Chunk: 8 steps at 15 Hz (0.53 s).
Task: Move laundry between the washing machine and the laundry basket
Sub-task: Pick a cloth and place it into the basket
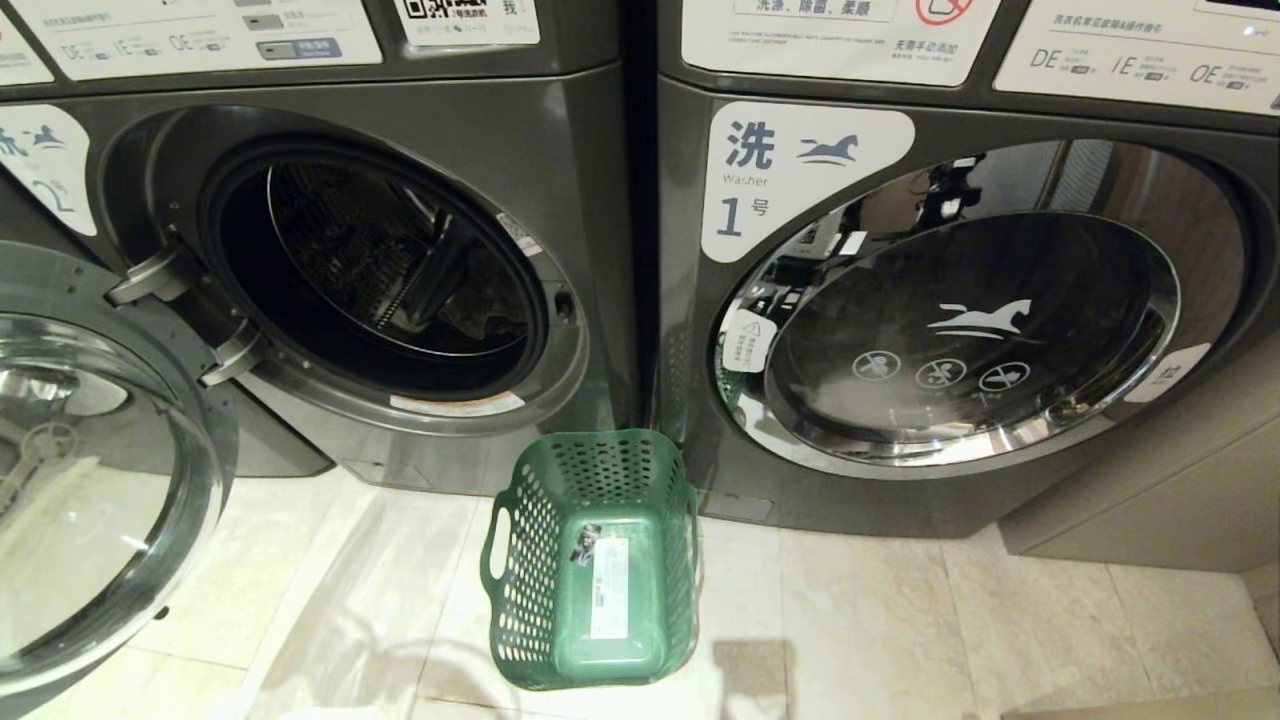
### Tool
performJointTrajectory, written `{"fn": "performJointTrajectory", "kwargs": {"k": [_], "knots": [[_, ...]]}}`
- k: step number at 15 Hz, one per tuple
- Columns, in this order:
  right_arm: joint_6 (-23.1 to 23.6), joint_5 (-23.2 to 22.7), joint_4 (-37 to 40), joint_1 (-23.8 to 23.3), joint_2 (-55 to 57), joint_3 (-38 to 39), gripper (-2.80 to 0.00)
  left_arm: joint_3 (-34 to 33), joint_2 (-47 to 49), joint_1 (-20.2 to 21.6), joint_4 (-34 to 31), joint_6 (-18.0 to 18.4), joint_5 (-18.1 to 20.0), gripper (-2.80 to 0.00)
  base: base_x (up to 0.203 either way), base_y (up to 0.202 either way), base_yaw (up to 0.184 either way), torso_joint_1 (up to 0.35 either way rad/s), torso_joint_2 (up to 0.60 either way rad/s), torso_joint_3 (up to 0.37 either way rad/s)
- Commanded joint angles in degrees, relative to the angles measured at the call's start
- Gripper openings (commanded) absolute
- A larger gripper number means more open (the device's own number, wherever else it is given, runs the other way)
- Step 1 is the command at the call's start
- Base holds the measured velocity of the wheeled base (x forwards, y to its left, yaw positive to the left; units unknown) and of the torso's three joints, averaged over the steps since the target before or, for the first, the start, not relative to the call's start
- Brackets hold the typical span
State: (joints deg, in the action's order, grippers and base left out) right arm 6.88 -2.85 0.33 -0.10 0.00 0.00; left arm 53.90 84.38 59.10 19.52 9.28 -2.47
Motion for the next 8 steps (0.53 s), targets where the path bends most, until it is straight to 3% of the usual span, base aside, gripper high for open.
{"fn": "performJointTrajectory", "kwargs": {"k": [1,4,8], "knots": [[0.1,0.0,-0.1,0.0,0.0,0.0,-2.80,-1.1,-6.3,-2.3,0.3,0.1,2.3,-2.80,0.000,0.000,0.000,0.000,0.00,0.000],[0.1,0.0,0.0,0.0,0.0,0.0,-2.80,-4.6,-10.0,-13.1,0.4,-0.2,3.0,-2.80,0.000,0.000,0.000,0.000,0.00,0.000],[0.1,0.0,-0.1,0.0,0.0,0.0,-2.80,-12.9,-11.1,-32.9,0.8,-2.2,3.1,-2.80,0.000,0.000,0.000,0.000,0.00,0.000]]}}
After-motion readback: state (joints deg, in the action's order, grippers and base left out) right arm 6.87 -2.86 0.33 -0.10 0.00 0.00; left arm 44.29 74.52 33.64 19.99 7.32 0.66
